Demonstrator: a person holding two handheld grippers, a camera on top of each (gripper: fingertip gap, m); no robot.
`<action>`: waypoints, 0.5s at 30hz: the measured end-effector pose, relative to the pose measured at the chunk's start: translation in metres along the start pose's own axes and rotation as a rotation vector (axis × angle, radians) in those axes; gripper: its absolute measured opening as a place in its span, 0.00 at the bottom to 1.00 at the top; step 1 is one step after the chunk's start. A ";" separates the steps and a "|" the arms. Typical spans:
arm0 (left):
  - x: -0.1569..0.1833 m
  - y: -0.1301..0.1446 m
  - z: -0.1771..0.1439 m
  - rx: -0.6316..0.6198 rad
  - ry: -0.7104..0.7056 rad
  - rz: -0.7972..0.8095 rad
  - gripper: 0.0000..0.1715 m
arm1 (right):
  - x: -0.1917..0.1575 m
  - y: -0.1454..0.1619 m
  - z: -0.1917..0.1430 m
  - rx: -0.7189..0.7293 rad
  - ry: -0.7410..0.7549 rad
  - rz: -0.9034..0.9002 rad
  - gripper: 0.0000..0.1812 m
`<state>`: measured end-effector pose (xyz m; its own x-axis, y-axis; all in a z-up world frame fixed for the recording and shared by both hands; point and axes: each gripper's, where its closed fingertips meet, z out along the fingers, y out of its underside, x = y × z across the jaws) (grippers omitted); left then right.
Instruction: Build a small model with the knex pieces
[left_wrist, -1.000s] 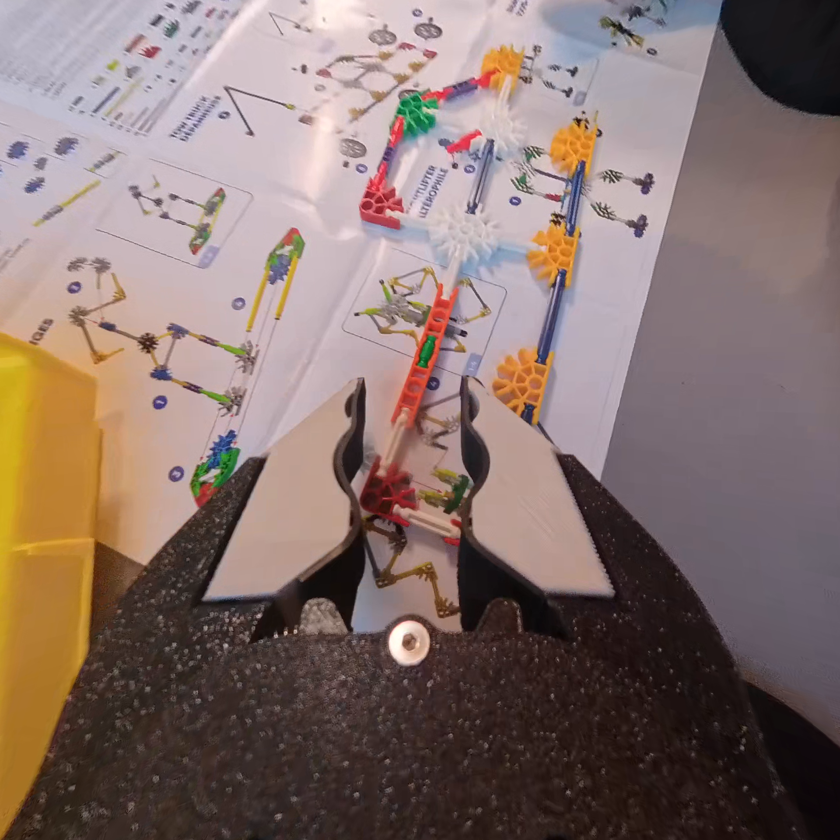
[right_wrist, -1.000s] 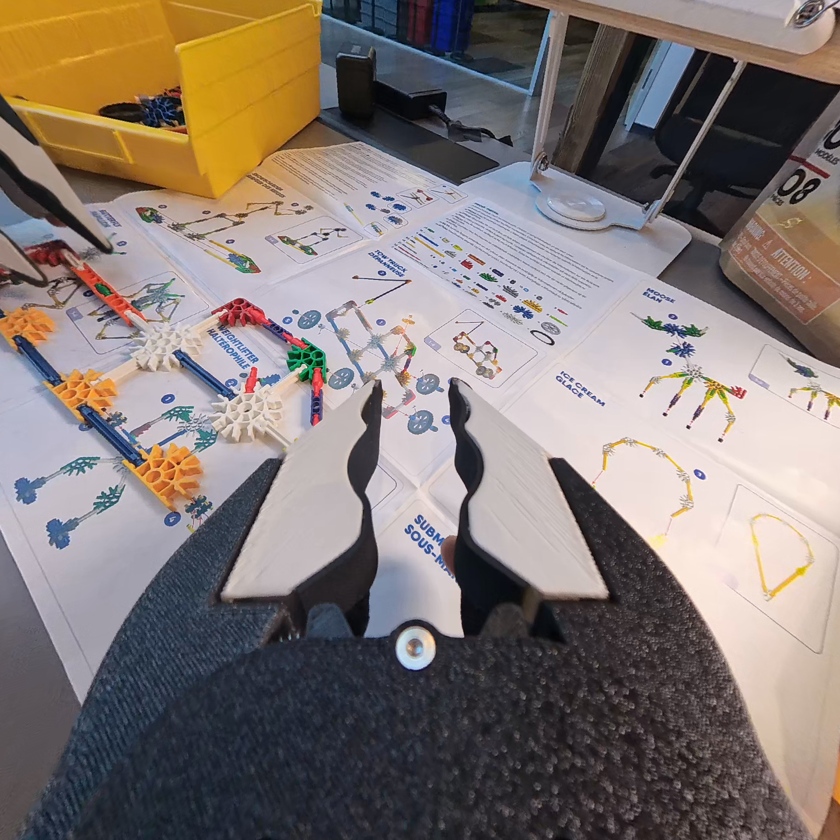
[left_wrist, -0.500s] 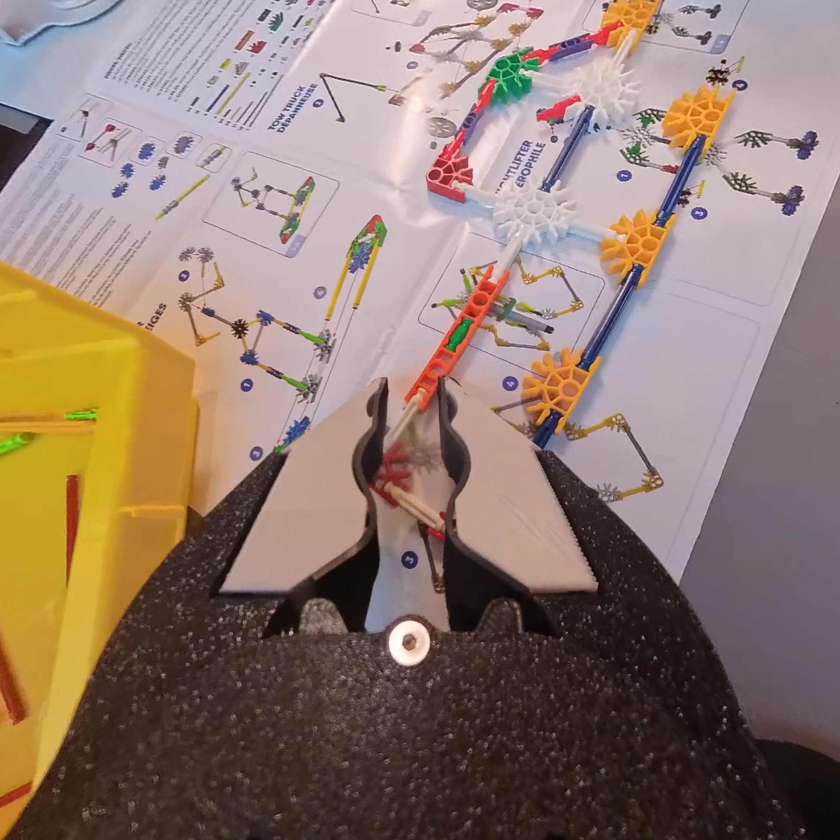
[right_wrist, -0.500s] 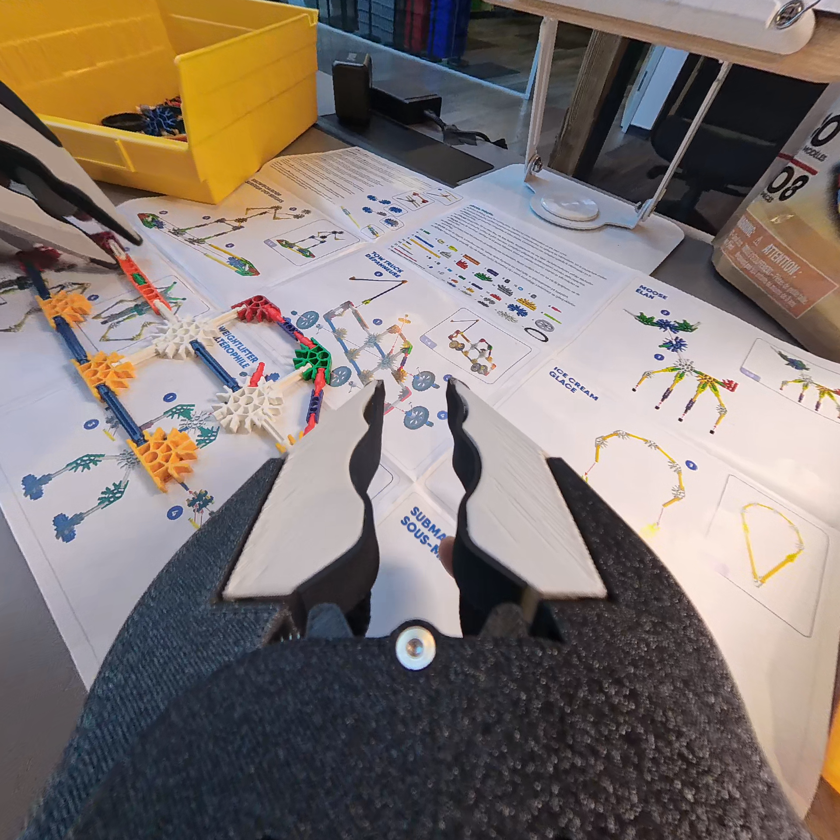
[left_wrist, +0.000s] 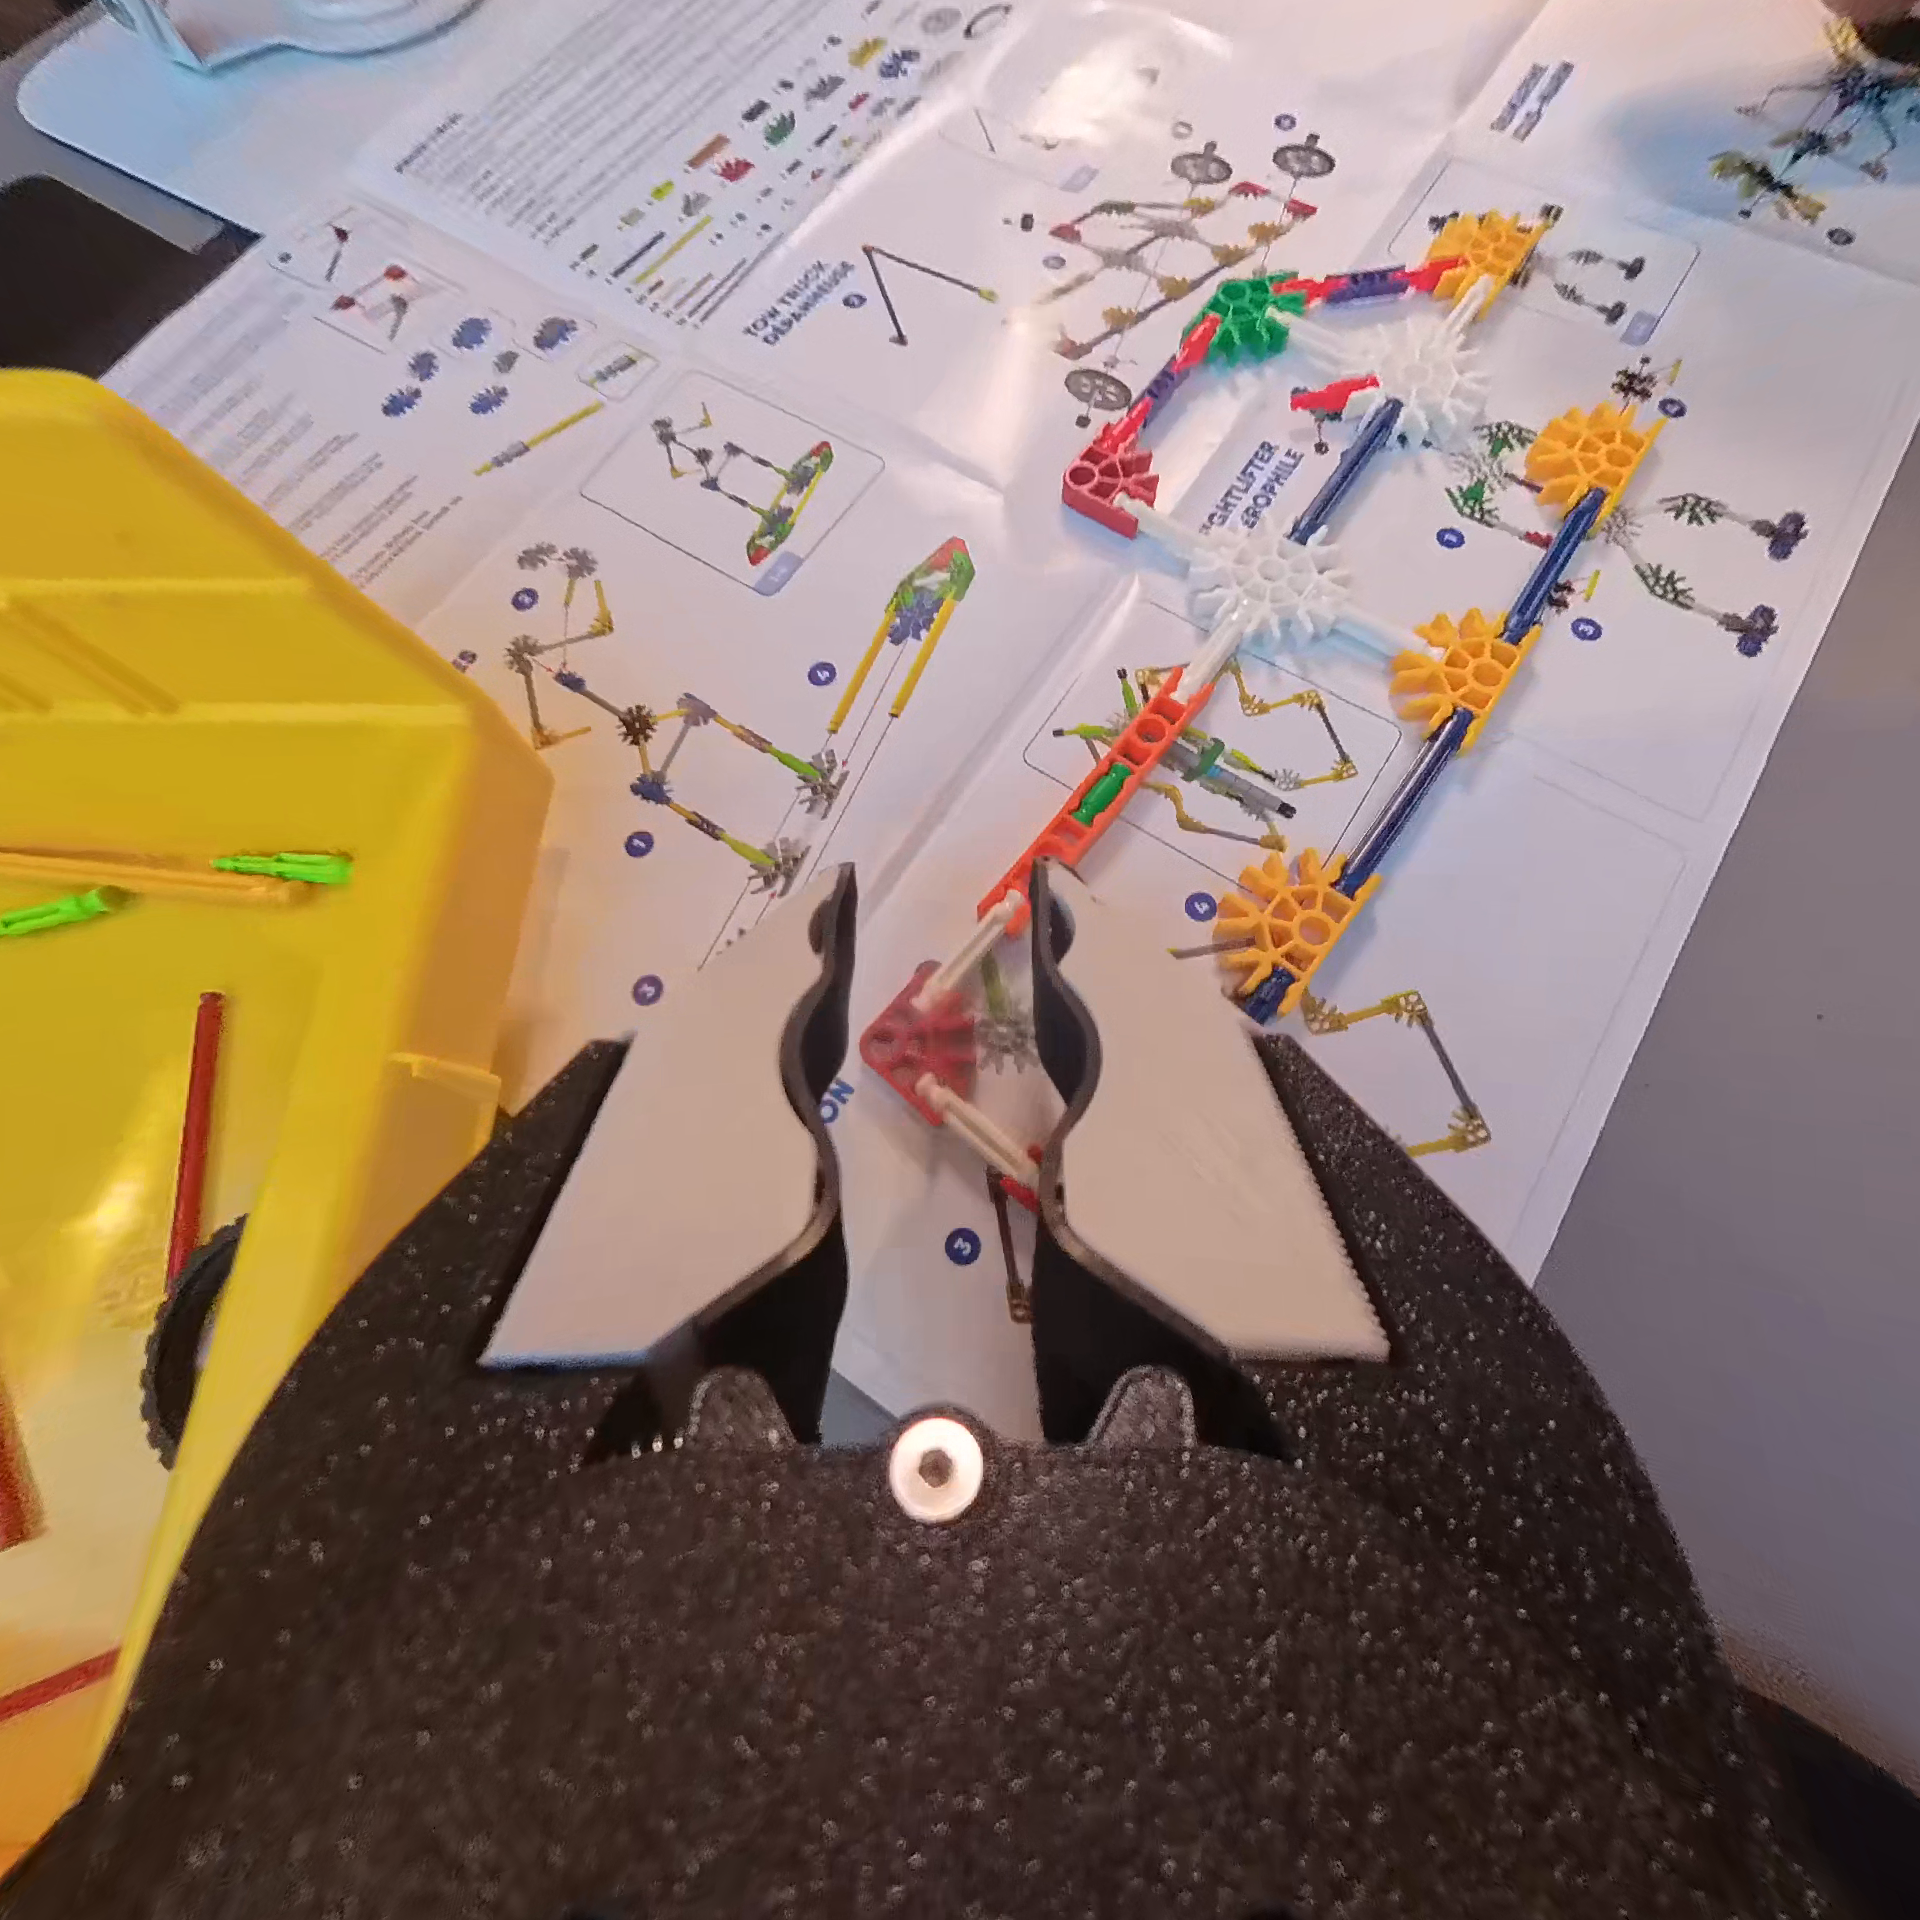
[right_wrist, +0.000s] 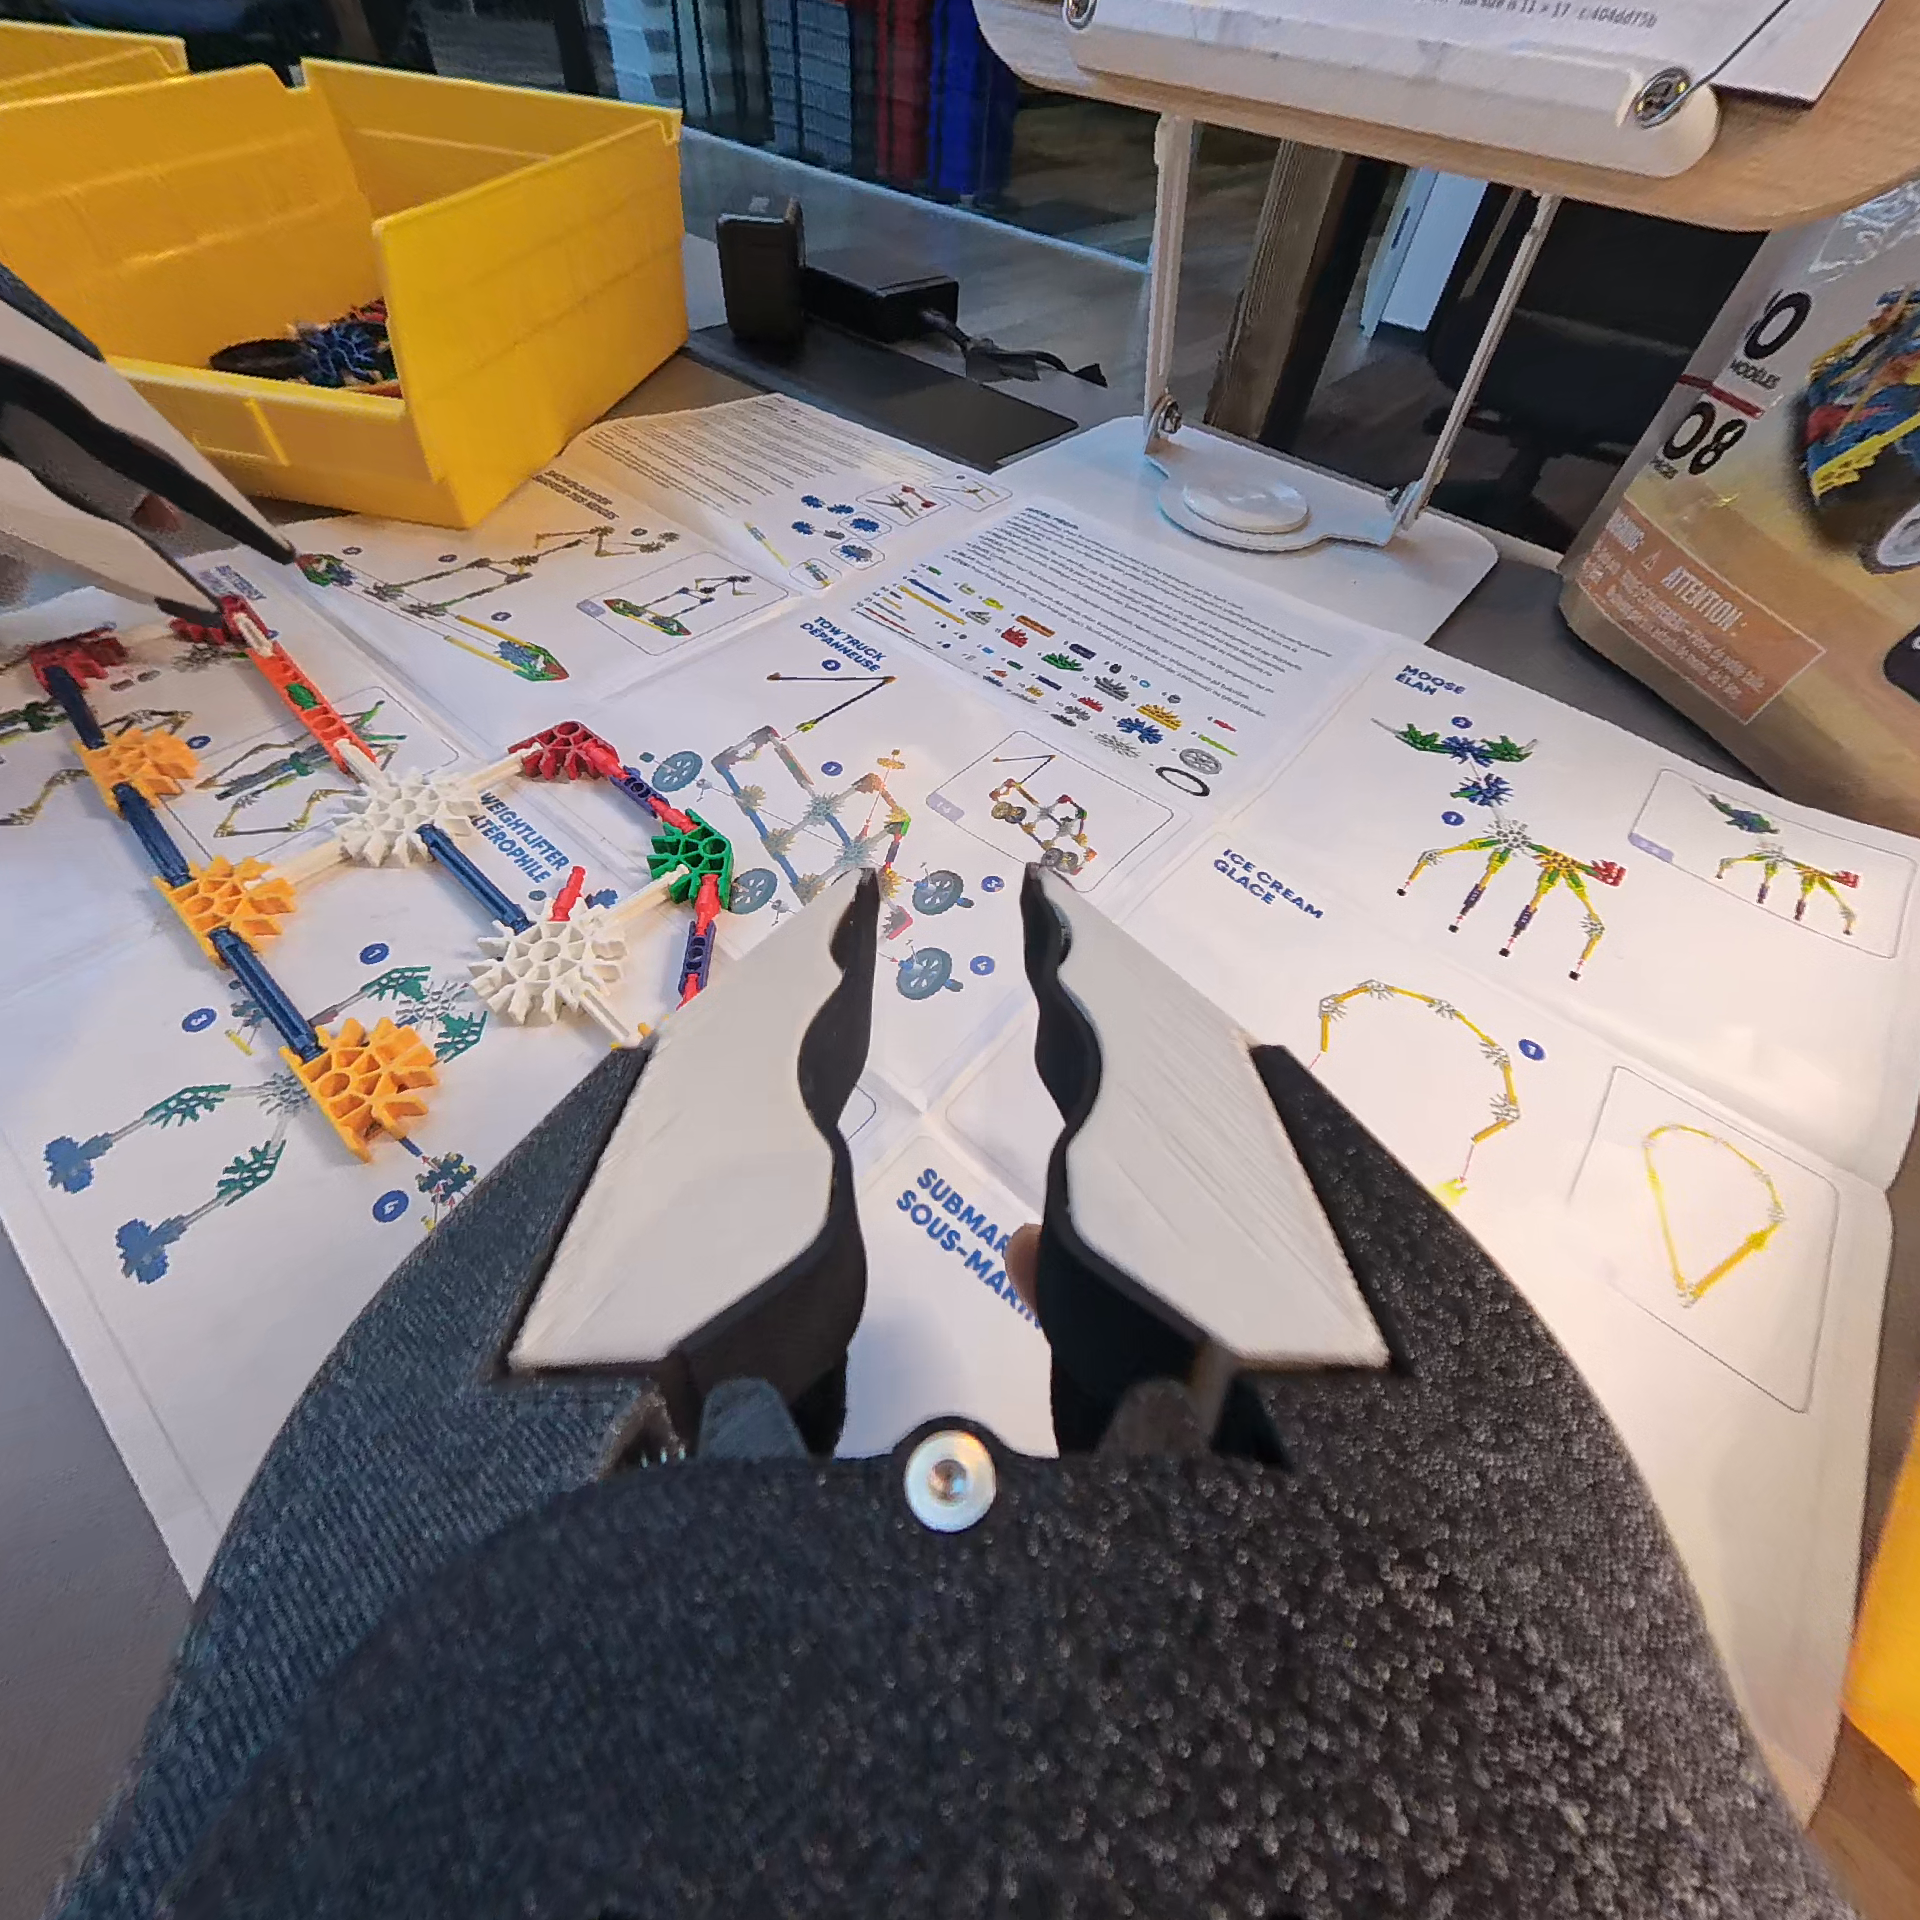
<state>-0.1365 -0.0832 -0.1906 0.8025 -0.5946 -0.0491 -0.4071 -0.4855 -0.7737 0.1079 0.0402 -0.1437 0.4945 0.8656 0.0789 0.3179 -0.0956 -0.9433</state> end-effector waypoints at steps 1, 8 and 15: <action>0.001 0.004 0.001 -0.021 0.002 0.007 0.18 | -0.001 0.001 0.001 -0.006 -0.005 -0.003 0.15; 0.006 0.018 0.008 -0.102 0.024 0.022 0.15 | -0.007 0.006 0.004 -0.034 -0.030 -0.025 0.15; 0.011 0.018 0.009 -0.098 0.059 0.013 0.07 | -0.007 0.007 0.004 -0.039 -0.037 -0.022 0.14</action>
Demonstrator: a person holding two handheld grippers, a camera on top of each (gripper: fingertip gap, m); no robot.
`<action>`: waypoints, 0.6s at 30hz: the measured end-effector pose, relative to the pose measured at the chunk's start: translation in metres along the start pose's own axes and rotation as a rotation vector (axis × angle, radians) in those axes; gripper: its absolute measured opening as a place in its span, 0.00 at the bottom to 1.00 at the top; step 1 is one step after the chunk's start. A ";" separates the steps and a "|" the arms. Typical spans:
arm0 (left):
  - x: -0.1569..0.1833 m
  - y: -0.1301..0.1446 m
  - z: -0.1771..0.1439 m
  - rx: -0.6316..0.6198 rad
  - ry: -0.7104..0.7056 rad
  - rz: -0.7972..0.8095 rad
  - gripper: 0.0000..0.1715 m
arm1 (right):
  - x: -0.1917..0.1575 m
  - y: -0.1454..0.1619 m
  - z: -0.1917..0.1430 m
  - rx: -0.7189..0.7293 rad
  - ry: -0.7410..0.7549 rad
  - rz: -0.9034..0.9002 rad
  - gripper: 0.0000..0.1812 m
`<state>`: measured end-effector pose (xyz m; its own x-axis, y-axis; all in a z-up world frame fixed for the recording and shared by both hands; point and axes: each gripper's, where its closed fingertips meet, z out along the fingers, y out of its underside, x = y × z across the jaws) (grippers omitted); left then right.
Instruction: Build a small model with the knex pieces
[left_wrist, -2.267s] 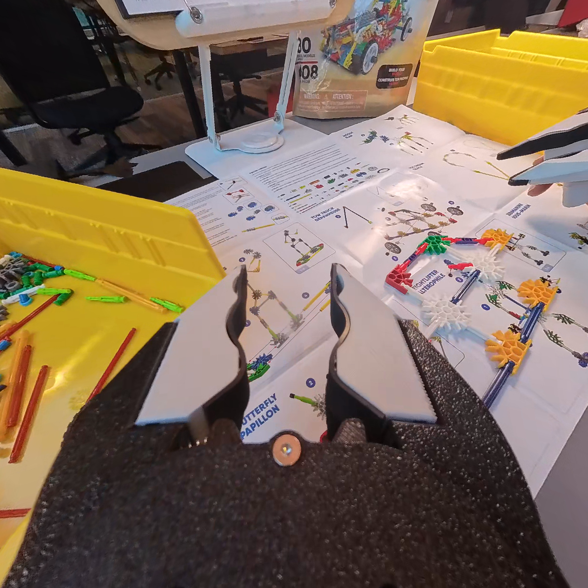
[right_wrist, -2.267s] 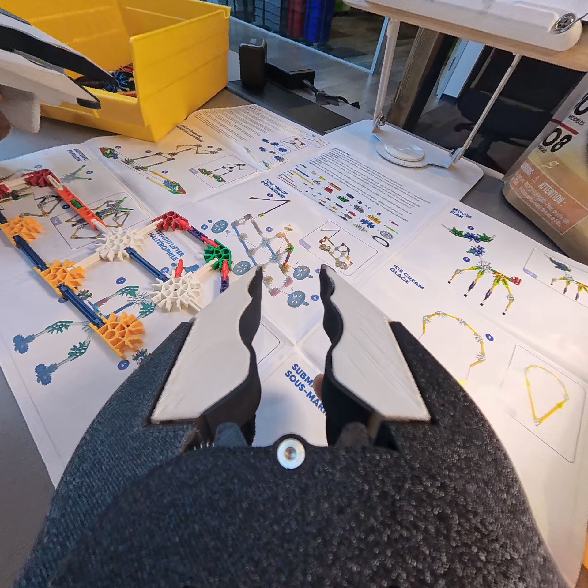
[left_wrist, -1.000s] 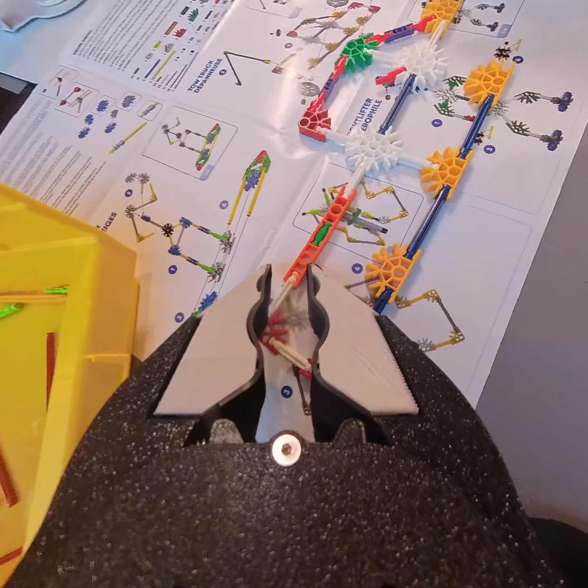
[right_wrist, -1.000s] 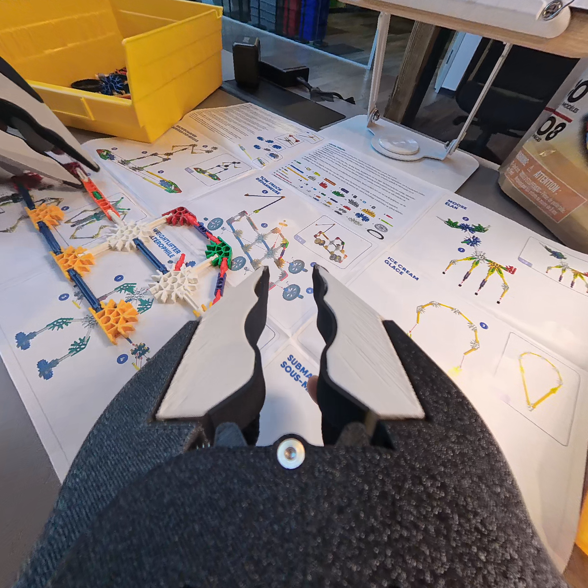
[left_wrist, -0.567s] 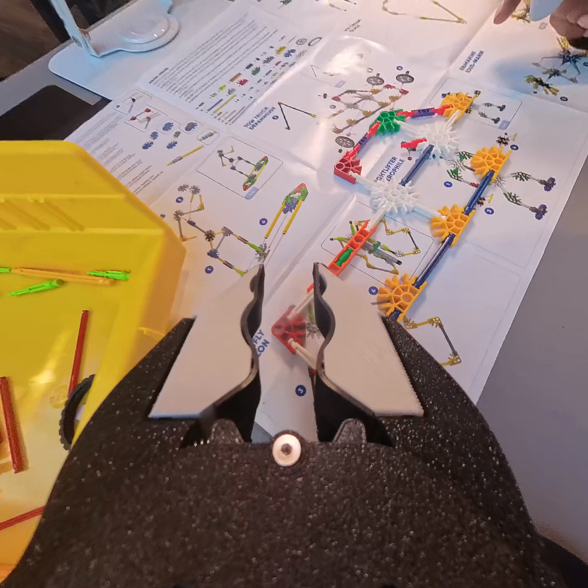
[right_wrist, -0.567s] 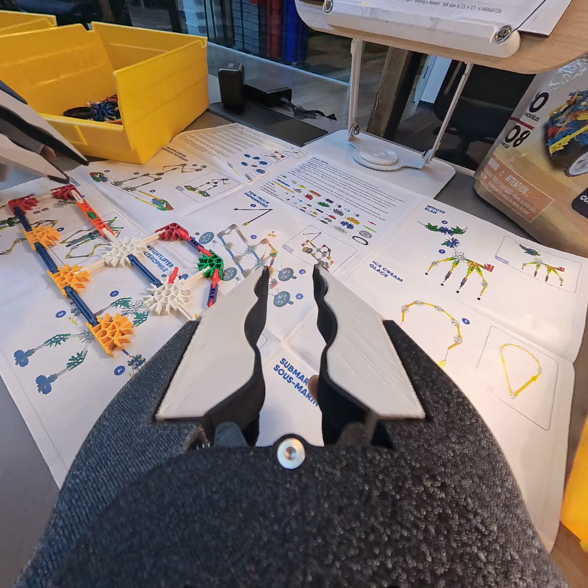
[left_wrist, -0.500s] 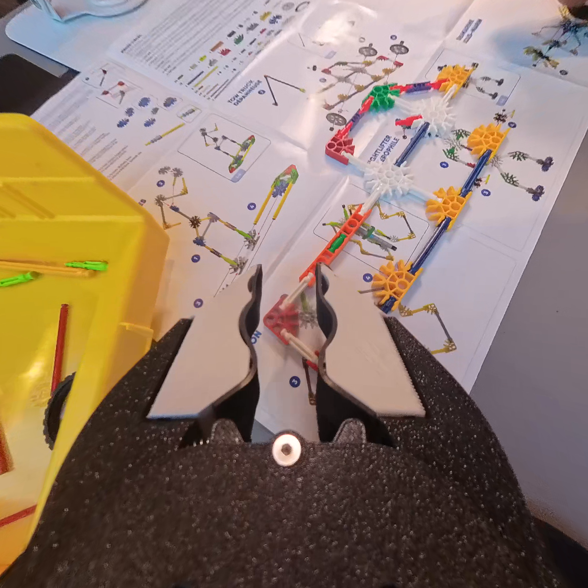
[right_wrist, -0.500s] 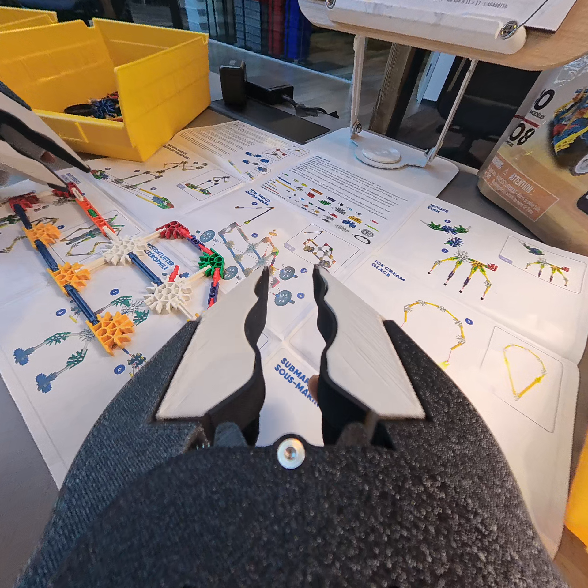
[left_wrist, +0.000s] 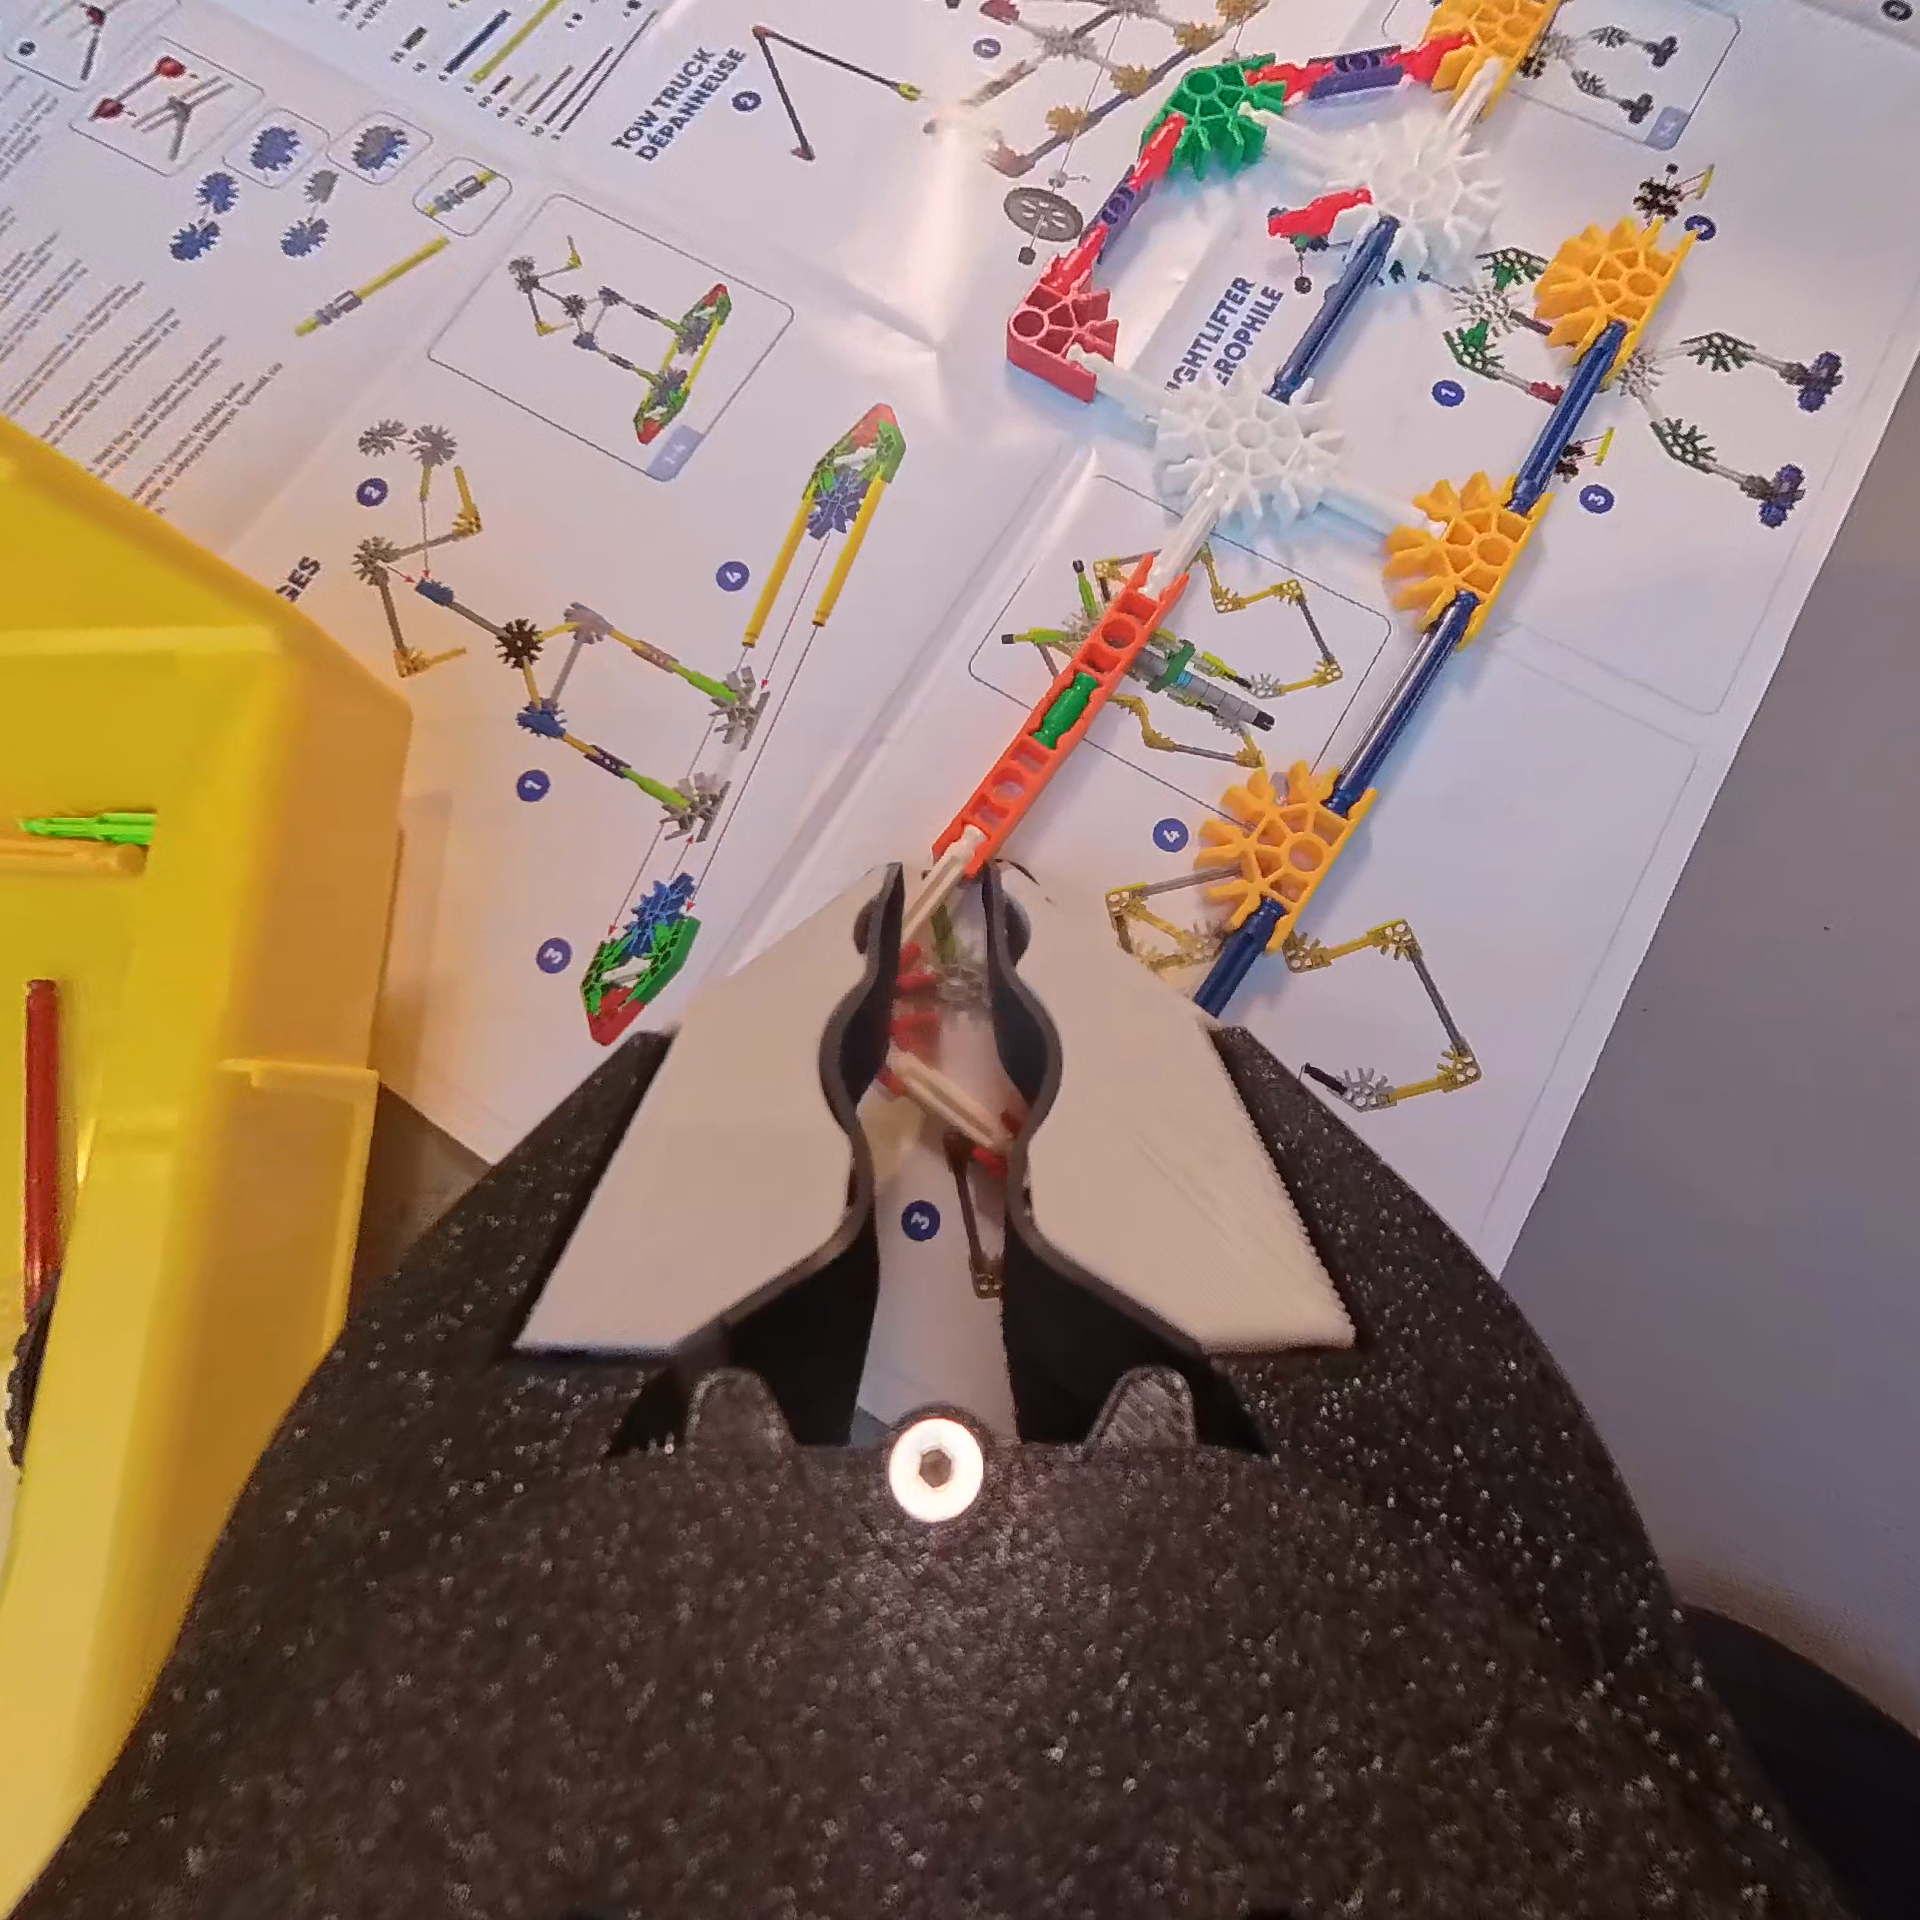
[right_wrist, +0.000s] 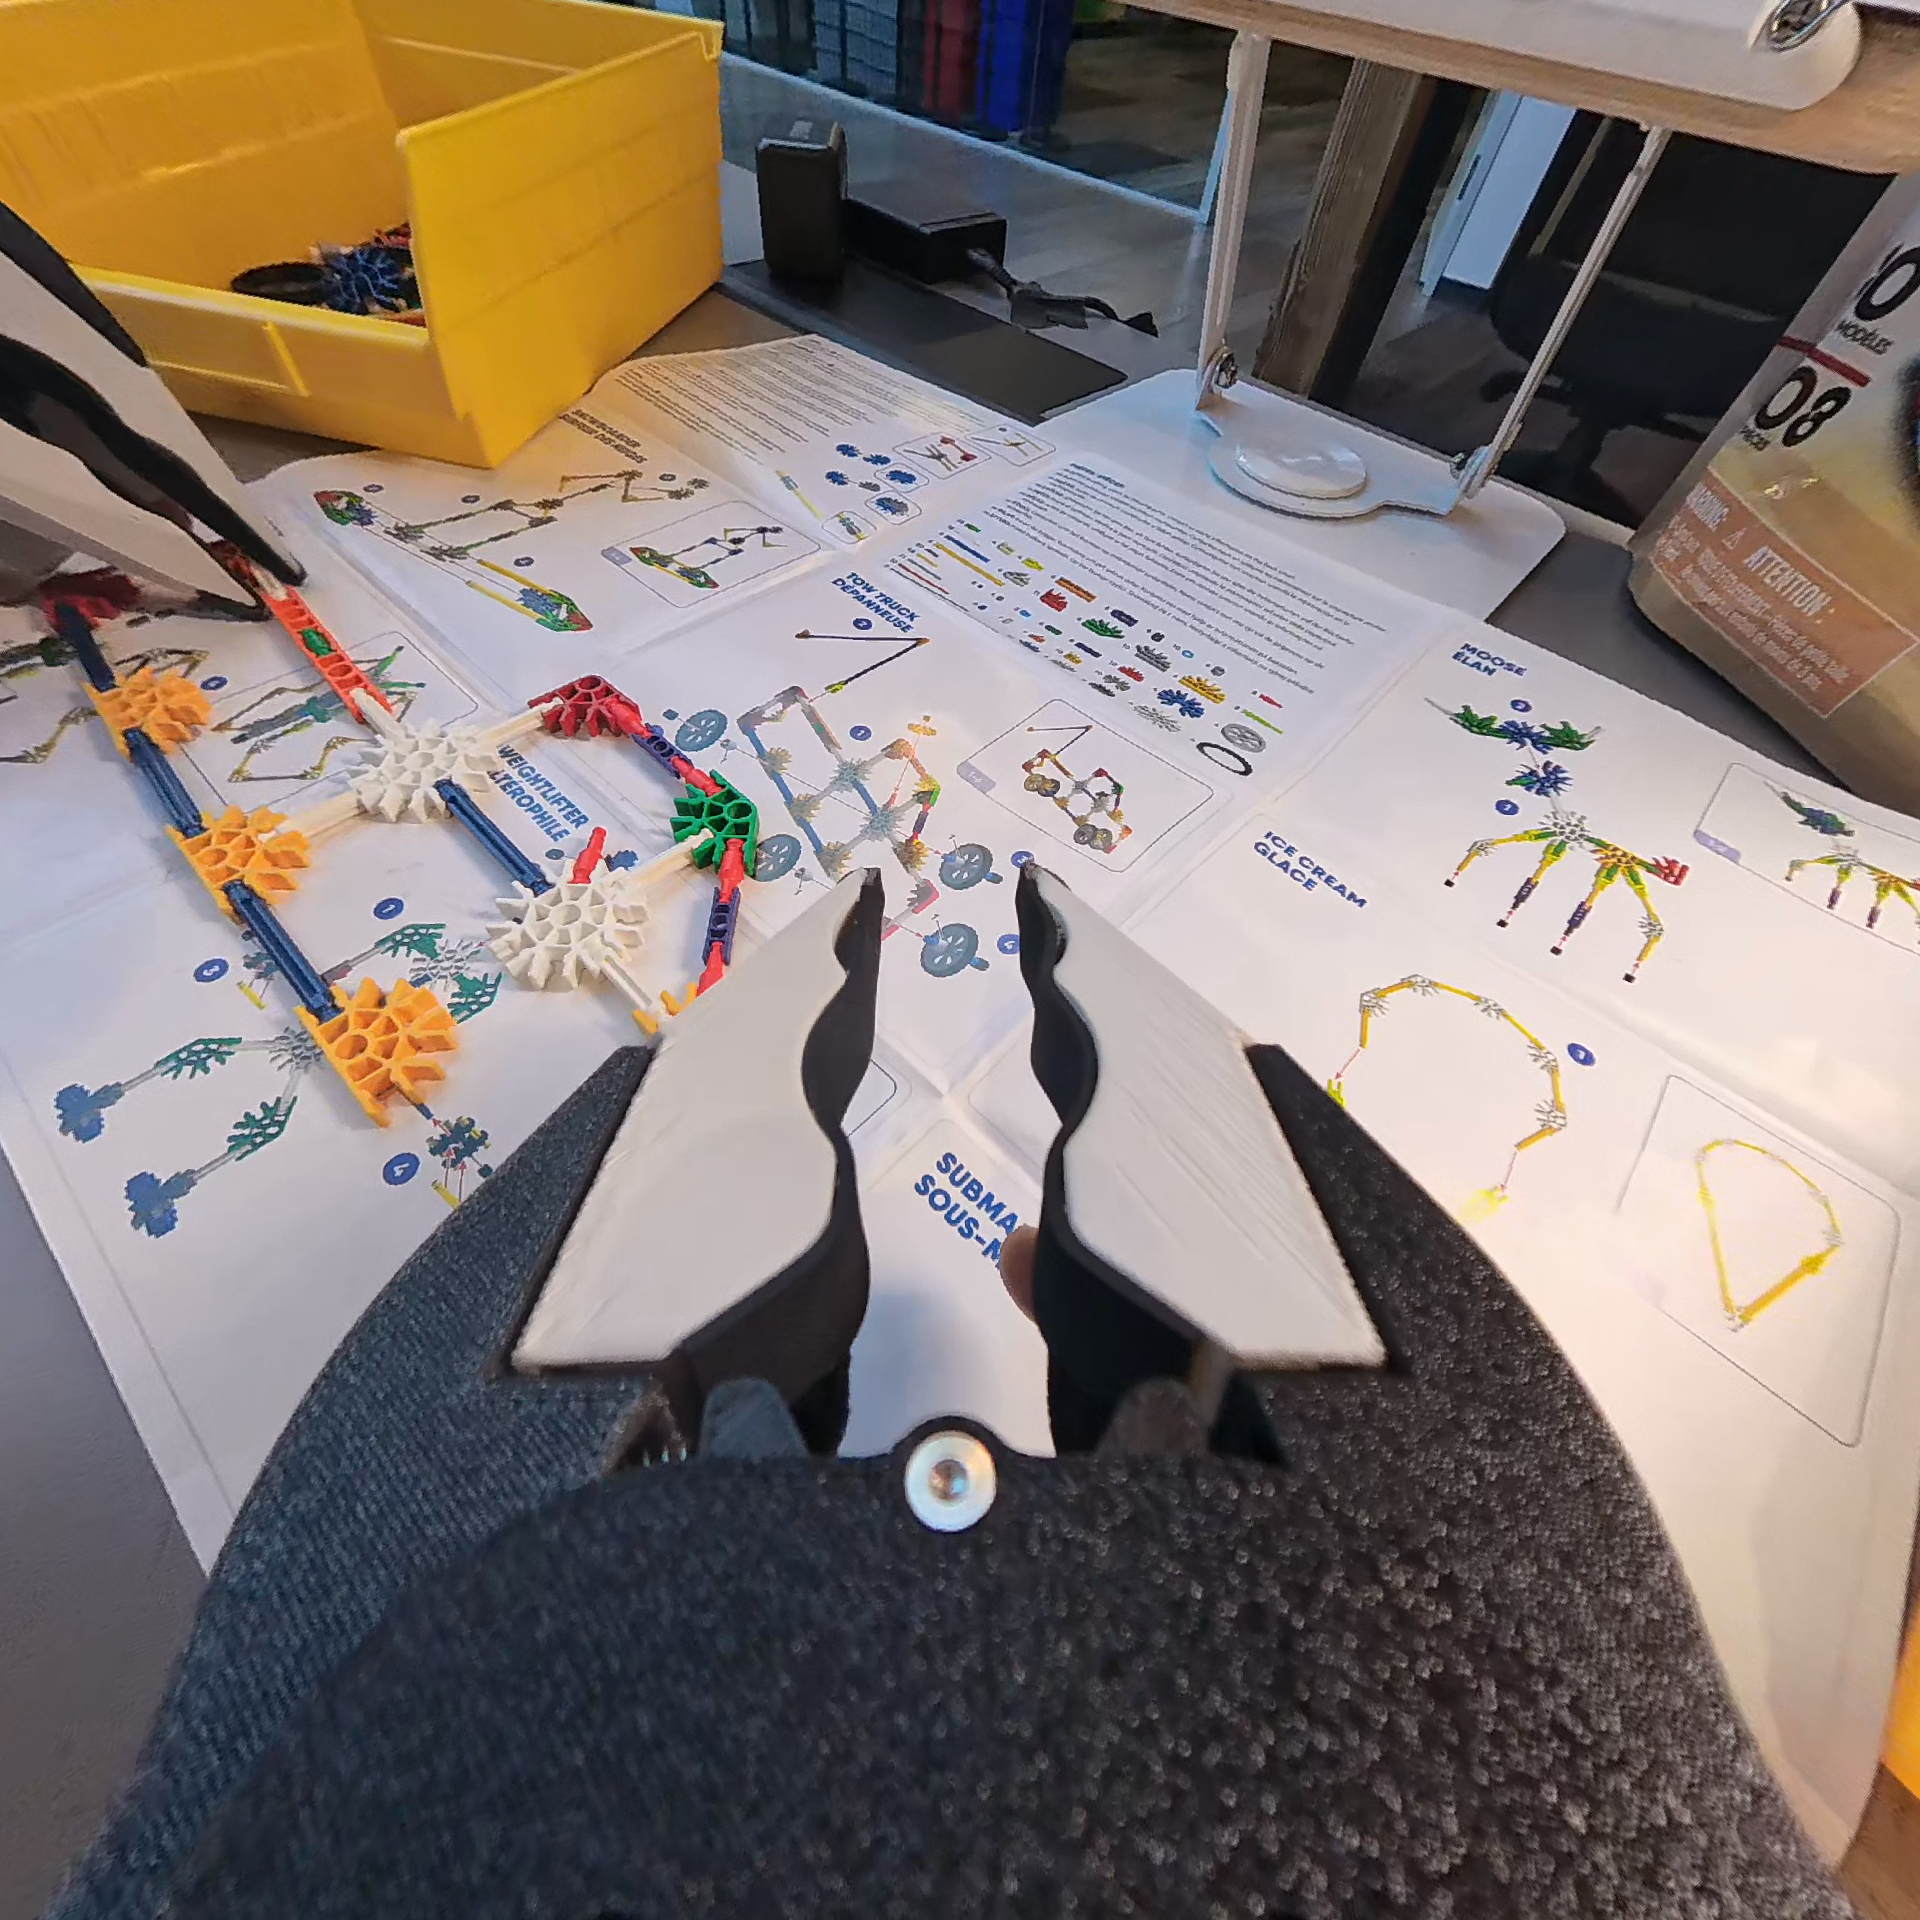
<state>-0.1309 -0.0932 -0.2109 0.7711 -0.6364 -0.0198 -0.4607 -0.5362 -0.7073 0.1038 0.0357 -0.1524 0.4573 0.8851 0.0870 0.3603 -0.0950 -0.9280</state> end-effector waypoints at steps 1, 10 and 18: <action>0.001 0.000 0.000 -0.002 0.006 0.003 0.07 | 0.000 0.000 0.000 -0.001 -0.002 0.000 0.14; 0.004 -0.012 -0.009 0.080 0.043 -0.015 0.09 | -0.001 0.001 0.000 -0.003 -0.009 0.001 0.14; -0.039 -0.064 -0.039 0.437 -0.193 -0.141 0.18 | -0.001 0.002 0.002 -0.014 -0.013 0.006 0.14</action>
<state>-0.1489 -0.0557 -0.1372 0.8989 -0.4380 -0.0037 -0.1504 -0.3006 -0.9418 0.1026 0.0353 -0.1552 0.4492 0.8902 0.0765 0.3691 -0.1068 -0.9232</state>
